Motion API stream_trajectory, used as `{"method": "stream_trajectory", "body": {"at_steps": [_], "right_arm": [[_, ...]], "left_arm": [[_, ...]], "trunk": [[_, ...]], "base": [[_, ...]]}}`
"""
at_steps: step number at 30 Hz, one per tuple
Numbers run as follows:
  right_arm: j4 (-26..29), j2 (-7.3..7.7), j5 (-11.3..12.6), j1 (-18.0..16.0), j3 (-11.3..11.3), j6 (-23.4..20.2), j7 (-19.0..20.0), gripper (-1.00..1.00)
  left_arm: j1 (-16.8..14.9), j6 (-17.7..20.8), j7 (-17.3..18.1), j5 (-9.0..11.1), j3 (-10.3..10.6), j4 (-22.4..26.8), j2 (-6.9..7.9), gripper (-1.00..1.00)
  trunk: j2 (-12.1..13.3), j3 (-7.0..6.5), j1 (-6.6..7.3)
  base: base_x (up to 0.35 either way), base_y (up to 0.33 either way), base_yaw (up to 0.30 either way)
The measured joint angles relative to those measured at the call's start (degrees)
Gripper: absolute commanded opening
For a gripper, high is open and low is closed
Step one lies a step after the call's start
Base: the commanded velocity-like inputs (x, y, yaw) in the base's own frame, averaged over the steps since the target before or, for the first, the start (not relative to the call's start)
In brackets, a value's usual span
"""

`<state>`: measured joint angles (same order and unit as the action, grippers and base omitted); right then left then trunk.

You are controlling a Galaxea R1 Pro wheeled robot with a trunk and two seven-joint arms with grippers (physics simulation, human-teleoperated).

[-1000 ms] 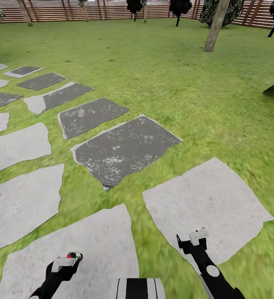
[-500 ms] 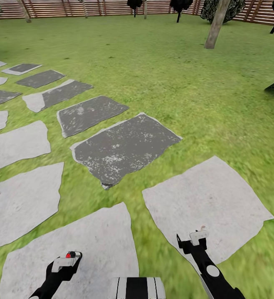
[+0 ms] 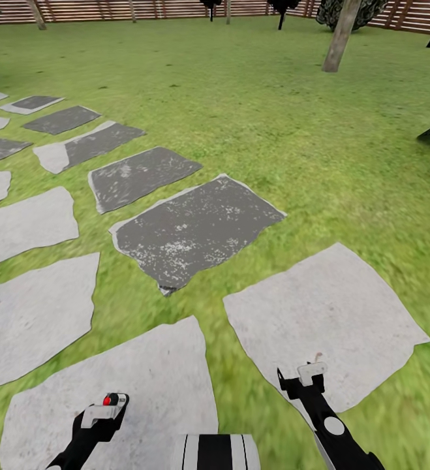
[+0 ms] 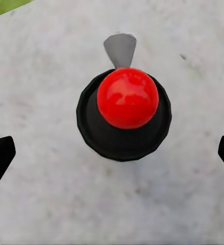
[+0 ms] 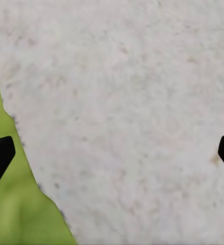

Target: Pick up the pesticide atomizer in the garden and spray insectifuge to fully cover both potted plants in the garden.

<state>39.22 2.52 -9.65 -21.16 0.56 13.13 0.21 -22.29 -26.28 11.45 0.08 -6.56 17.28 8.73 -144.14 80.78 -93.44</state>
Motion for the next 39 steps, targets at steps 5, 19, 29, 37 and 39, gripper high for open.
{"method": "stream_trajectory", "body": {"at_steps": [5, 19, 29, 37, 39], "right_arm": [[-0.07, 0.0, 0.0, 0.0, 0.0, 0.0, -0.04, 1.0], [-0.09, 0.0, 0.01, 0.0, 0.0, 0.0, -0.05, 1.0], [-0.09, 0.0, 0.01, 0.0, 0.0, 0.0, -0.05, 1.0], [-0.09, 0.0, 0.01, 0.0, 0.0, 0.0, -0.05, 1.0], [-0.09, 0.0, 0.01, 0.0, 0.0, 0.0, -0.05, 1.0]], "left_arm": [[0.0, 0.0, -0.02, 0.0, 0.0, -0.09, 0.0, 1.0], [0.0, 0.0, -0.05, 0.0, -0.17, -0.28, 0.0, 1.0], [0.01, 0.02, -0.05, 0.03, -0.16, -0.35, 0.0, 1.0], [-0.01, 0.01, -0.04, 0.03, -0.25, -0.29, 0.01, 1.0], [-0.01, 0.0, -0.04, 0.06, -0.26, -0.28, 0.0, 1.0]], "trunk": [[0.0, 0.08, 0.0], [0.0, 0.09, 0.0], [0.0, 0.09, 0.0], [0.0, 0.09, 0.0], [0.0, 0.09, 0.0]], "base": [[0.0, 0.0, 0.0], [0.022, 0.0, 0.0], [0.007, -0.001, 0.0], [0.033, -0.013, 0.0], [0.002, -0.001, 0.0]]}}
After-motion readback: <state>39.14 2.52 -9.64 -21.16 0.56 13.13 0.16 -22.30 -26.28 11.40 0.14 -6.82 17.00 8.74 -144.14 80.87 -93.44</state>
